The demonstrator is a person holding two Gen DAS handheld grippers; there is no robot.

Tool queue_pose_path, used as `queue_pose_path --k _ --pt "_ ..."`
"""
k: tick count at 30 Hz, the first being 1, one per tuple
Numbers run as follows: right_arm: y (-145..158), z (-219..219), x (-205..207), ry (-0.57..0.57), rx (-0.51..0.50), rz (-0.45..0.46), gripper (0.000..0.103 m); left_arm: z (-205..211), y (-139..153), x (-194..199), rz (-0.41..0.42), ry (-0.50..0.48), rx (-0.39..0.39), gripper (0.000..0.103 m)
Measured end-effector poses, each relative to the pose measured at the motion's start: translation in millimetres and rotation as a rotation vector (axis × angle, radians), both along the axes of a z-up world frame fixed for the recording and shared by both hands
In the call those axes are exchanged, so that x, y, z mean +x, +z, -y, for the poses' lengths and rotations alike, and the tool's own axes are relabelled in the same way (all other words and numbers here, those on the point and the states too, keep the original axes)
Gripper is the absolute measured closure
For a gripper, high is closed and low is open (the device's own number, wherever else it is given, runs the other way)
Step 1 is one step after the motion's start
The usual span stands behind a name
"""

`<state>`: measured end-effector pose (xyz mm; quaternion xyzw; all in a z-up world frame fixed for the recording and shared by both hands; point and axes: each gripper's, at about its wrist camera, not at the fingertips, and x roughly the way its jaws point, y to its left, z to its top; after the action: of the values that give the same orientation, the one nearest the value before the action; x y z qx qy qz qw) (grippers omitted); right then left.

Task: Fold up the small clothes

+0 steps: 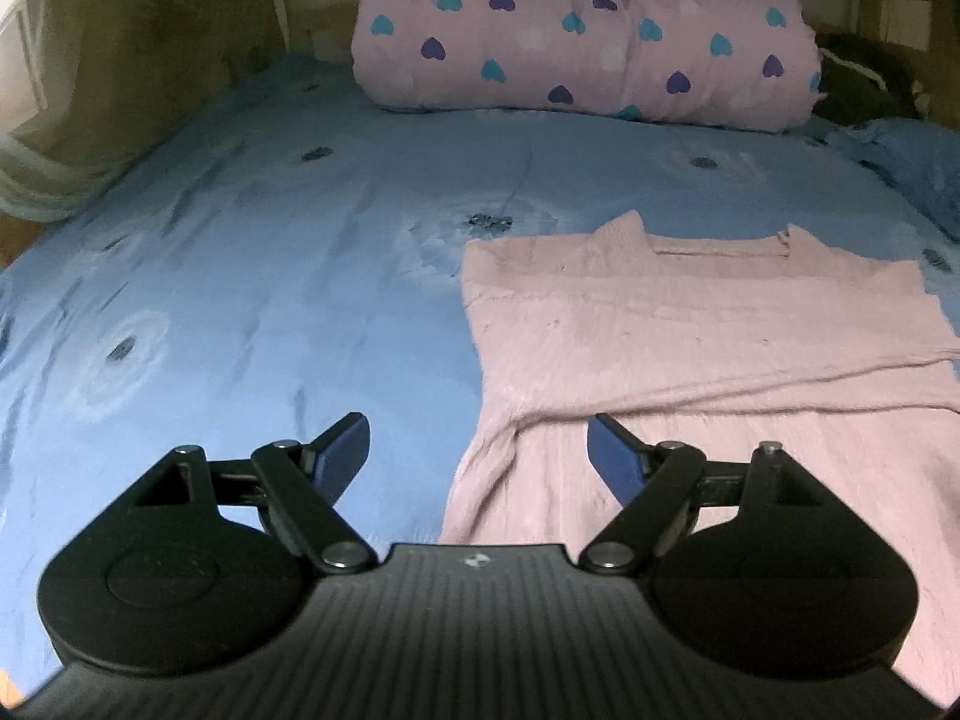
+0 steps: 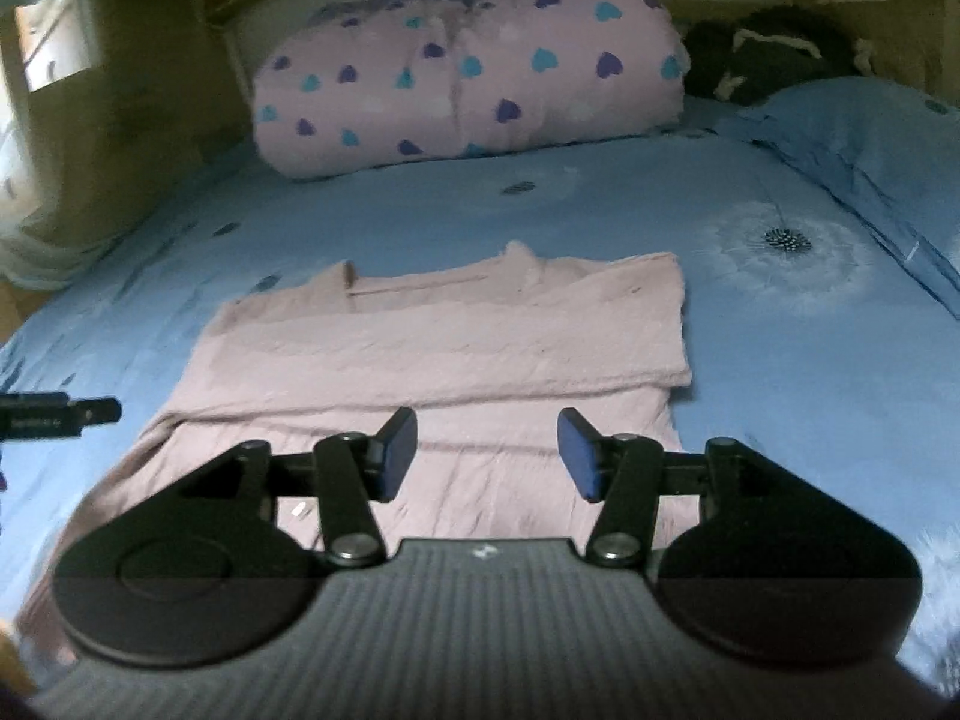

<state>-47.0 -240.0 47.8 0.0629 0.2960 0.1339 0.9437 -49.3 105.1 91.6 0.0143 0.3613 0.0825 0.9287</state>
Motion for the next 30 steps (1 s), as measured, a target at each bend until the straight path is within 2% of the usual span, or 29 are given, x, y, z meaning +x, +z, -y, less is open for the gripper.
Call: queue_pose_path --k 7,12,15,18,23,30 --pt "4.3 -5.0 -57.8 0.034 -0.015 -0.008 0.049 10.4 17.4 -56.3 -0.011 -0.027 0.018 0.019" --pt "-2.1 -17.0 -101.1 0.010 -0.062 -0.014 0.049 27.0 17.7 -93.2 -0.022 -0.085 -0.024 0.019" --pt "-6.0 -33.0 -127.3 0.041 -0.106 0.001 0.049 42.6 14.0 -111.3 -0.039 -0.126 -0.020 0.018" --pt "-9.0 -46.9 -146.8 0.091 -0.140 0.019 0.049 59.6 8.0 -127.2 -0.061 -0.168 0.025 0.015" --pt "-11.8 -59.3 -163.6 0.101 -0.259 0.064 0.049 76.5 -8.5 -143.5 -0.107 -0.211 0.097 0.013" --pt "-22.2 -49.7 -171.5 0.101 -0.299 0.033 0.049 81.0 -33.2 -154.2 -0.184 -0.225 0.169 0.011"
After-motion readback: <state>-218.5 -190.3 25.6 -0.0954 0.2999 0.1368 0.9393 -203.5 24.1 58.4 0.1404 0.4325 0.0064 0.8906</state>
